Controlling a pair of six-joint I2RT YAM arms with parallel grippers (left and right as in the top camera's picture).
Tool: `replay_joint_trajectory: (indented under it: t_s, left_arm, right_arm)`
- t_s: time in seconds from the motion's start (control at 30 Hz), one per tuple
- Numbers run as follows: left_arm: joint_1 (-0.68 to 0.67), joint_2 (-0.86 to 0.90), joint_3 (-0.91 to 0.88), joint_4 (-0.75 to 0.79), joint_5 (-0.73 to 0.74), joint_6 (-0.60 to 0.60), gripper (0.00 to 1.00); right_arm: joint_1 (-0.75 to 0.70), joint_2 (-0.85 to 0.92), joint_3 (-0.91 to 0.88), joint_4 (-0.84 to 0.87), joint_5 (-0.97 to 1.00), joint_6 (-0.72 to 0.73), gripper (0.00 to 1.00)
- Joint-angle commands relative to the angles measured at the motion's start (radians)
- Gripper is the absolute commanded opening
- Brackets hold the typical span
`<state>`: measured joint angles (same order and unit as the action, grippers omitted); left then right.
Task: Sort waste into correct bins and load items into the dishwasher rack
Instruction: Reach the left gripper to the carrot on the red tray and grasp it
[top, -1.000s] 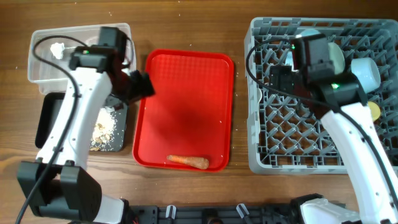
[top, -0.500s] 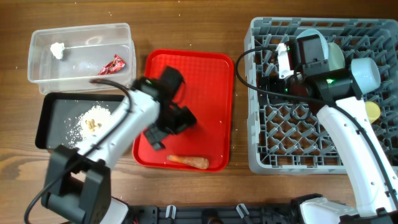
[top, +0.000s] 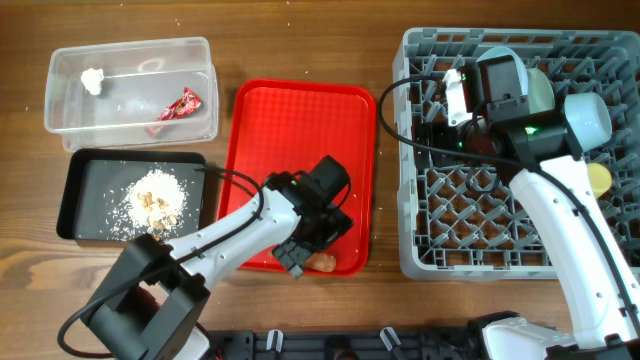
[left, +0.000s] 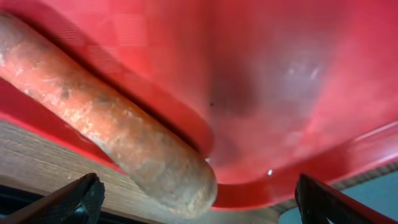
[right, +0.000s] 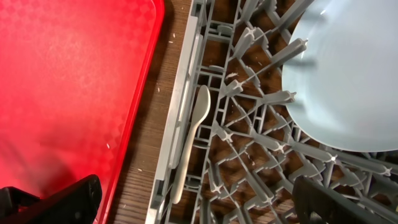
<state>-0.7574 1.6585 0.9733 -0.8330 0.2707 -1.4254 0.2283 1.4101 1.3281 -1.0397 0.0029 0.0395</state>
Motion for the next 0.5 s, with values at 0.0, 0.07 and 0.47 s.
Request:
replay_joint_trajectory:
  t_s: [0.0,0.07,0.47]
  left_arm:
    - [-0.001,0.013,-0.04,0.05,-0.021,-0.053,0.99]
    - [-0.001,0.013,-0.069,0.101,-0.024,-0.053,0.99]
    - [0.003,0.035,-0.086,0.213,-0.235,-0.053,0.86]
  right_arm:
    - [0.004,0.008,-0.002,0.006,-0.012,-0.01,1.0]
    - [0.004,0.008,-0.002,0.006,-0.012,-0.01,1.0]
    - [0.004,0.008,-0.002,0.007,-0.012,-0.01,1.0]
